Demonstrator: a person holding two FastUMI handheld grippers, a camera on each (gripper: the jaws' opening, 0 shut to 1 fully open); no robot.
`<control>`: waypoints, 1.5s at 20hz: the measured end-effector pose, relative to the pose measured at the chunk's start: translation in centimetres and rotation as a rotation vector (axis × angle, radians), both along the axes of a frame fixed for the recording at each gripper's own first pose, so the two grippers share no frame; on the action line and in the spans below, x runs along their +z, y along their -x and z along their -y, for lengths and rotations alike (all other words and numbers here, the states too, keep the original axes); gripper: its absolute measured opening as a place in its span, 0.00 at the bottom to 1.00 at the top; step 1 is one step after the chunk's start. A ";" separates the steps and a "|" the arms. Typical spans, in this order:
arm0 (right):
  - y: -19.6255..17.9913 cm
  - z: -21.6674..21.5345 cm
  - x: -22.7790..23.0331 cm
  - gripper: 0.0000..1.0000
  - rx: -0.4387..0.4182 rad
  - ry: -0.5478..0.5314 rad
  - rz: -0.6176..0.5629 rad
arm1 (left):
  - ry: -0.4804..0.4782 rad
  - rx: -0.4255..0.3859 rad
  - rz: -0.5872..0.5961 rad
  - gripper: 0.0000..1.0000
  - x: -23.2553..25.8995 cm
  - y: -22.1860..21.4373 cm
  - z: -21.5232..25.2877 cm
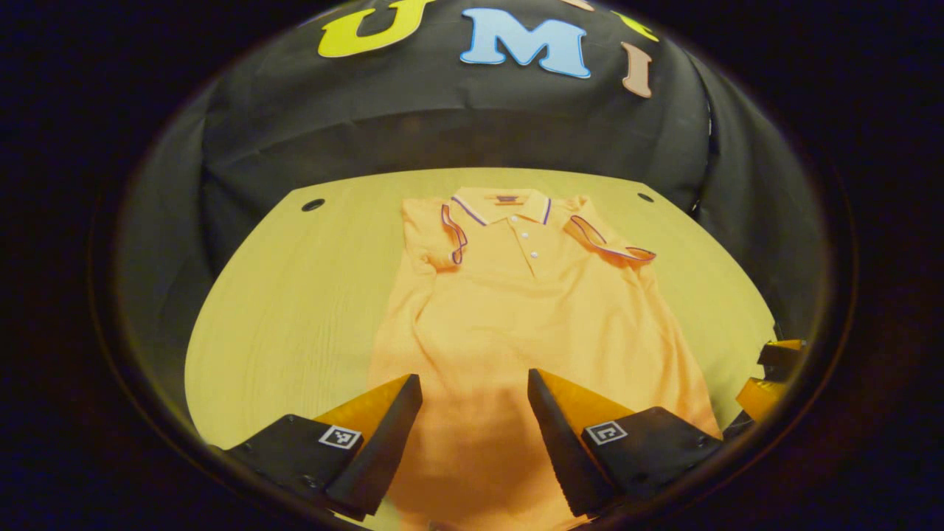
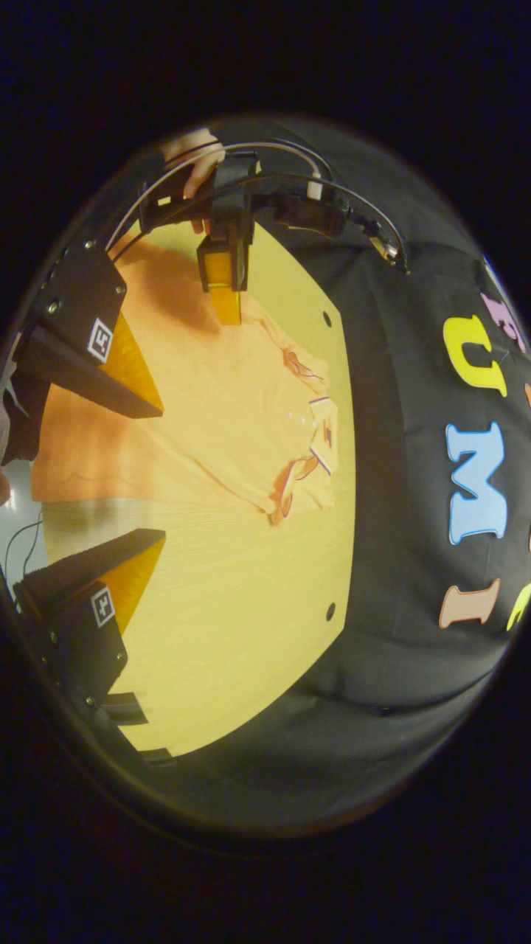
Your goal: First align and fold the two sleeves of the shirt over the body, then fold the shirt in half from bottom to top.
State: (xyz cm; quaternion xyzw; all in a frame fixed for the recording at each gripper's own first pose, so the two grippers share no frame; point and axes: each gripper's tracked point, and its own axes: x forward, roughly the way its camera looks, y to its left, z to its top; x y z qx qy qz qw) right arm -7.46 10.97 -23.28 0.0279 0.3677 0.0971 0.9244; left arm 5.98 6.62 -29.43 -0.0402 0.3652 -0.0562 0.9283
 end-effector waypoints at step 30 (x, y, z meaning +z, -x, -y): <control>8.9 0.2 -7.6 0.94 0.038 0.005 -0.164 | -0.018 0.022 -0.132 0.95 -4.4 19.7 -2.3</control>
